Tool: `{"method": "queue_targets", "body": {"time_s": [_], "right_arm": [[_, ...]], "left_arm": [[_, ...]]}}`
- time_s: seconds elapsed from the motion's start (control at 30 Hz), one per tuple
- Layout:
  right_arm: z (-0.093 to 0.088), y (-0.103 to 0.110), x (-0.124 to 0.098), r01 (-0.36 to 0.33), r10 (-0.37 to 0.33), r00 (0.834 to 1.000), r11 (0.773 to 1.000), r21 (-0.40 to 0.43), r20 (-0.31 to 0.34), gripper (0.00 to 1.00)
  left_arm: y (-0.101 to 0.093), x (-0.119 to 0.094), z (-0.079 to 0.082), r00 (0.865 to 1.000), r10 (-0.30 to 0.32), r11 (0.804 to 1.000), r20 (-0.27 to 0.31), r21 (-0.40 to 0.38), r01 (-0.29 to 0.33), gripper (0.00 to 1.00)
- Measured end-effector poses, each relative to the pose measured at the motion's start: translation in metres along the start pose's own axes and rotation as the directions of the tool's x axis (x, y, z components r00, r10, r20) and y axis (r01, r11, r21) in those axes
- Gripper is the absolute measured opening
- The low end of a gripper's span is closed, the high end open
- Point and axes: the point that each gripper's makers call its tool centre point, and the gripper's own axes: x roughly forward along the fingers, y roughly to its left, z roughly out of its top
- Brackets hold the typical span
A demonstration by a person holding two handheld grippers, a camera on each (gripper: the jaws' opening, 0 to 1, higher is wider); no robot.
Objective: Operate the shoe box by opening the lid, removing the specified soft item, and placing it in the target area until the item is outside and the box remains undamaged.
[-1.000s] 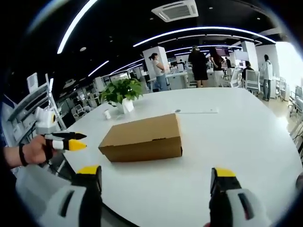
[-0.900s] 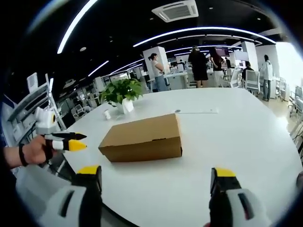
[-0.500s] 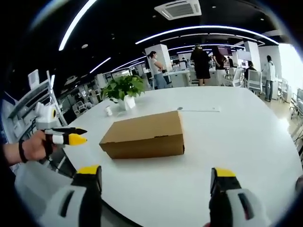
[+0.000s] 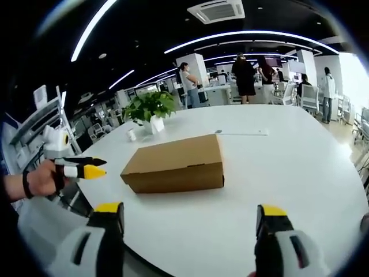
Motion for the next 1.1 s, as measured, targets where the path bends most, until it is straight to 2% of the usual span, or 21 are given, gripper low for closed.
{"method": "queue_targets", "body": {"time_s": [0.17, 0.6, 0.93, 1.1], "right_arm": [[-0.003, 0.002, 0.003, -0.011, 0.011, 1.0, 1.0, -0.005, -0.015, 0.95], [0.0, -0.015, 0.006, 0.005, -0.005, 1.0, 0.999, 0.039, -0.005, 0.94], [-0.007, -0.021, 0.022, -0.002, 0.004, 0.999, 0.999, 0.041, -0.039, 0.94], [-0.005, -0.026, 0.032, -0.015, 0.017, 0.999, 0.999, 0.037, -0.05, 0.94]], "left_arm": [[0.003, 0.001, 0.0, 1.0, 0.004, 1.0, 0.0, -0.015, -0.004, 0.78], [0.007, 0.008, -0.001, 1.0, 0.002, 1.0, -0.016, -0.017, -0.002, 0.78], [0.022, 0.014, -0.005, 0.999, 0.022, 0.999, -0.031, -0.038, -0.023, 0.78], [0.029, 0.02, -0.008, 0.999, 0.025, 0.999, -0.047, -0.043, -0.027, 0.78]]}}
